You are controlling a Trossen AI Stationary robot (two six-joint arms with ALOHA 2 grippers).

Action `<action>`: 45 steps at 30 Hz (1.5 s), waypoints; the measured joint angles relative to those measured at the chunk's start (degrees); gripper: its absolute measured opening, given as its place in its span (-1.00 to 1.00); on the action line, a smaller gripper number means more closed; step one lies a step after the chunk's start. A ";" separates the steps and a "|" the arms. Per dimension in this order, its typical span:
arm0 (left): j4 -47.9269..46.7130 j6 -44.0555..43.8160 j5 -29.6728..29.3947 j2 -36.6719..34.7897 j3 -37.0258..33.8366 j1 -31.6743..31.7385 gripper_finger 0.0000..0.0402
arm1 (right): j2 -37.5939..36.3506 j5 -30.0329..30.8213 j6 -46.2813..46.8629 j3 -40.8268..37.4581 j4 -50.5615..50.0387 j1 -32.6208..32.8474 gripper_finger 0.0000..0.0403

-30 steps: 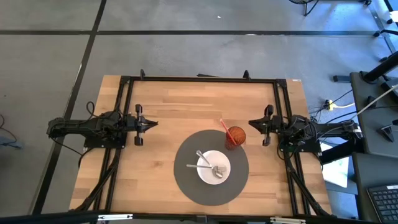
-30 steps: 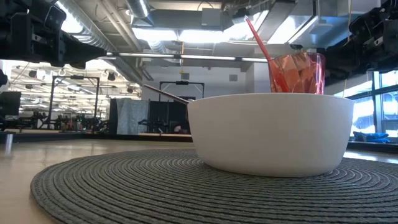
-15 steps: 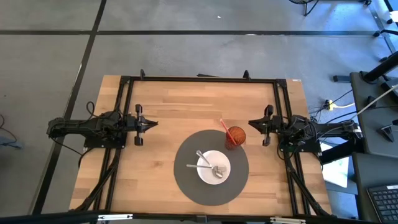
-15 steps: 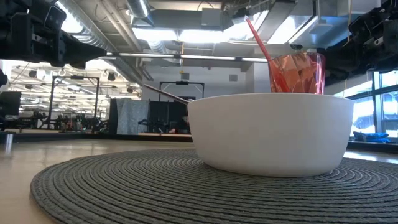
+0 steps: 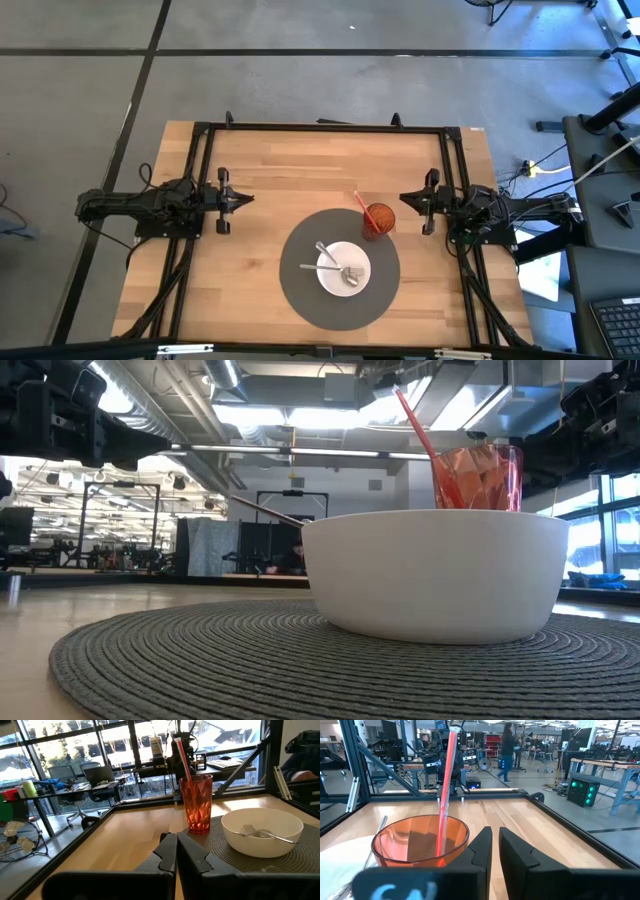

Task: Pick & Place Utensil
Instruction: Return to Home Position

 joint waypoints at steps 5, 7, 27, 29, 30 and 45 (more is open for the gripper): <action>0.00 0.00 0.00 0.02 0.00 0.00 -0.97 | 0.00 0.02 -0.87 0.00 0.00 -0.01 -0.82; -0.01 0.00 -0.01 0.00 0.00 0.00 -0.97 | 0.00 0.02 -1.82 0.00 0.00 -0.01 -0.82; -0.02 0.00 0.00 0.02 0.00 0.01 -0.97 | 0.00 -4.06 -3.87 -0.02 9.49 -0.01 -0.82; -0.02 0.00 0.00 0.02 0.00 0.01 -0.97 | 0.00 -5.28 -0.91 -0.02 9.11 -0.01 -0.82; -0.01 0.00 0.00 0.00 0.00 0.00 -0.97 | 0.00 -5.40 0.66 -0.02 8.78 -0.01 -0.82; 0.00 0.00 0.00 0.01 0.00 0.00 -0.99 | 0.00 -5.42 7.43 -0.02 8.57 -0.01 -0.82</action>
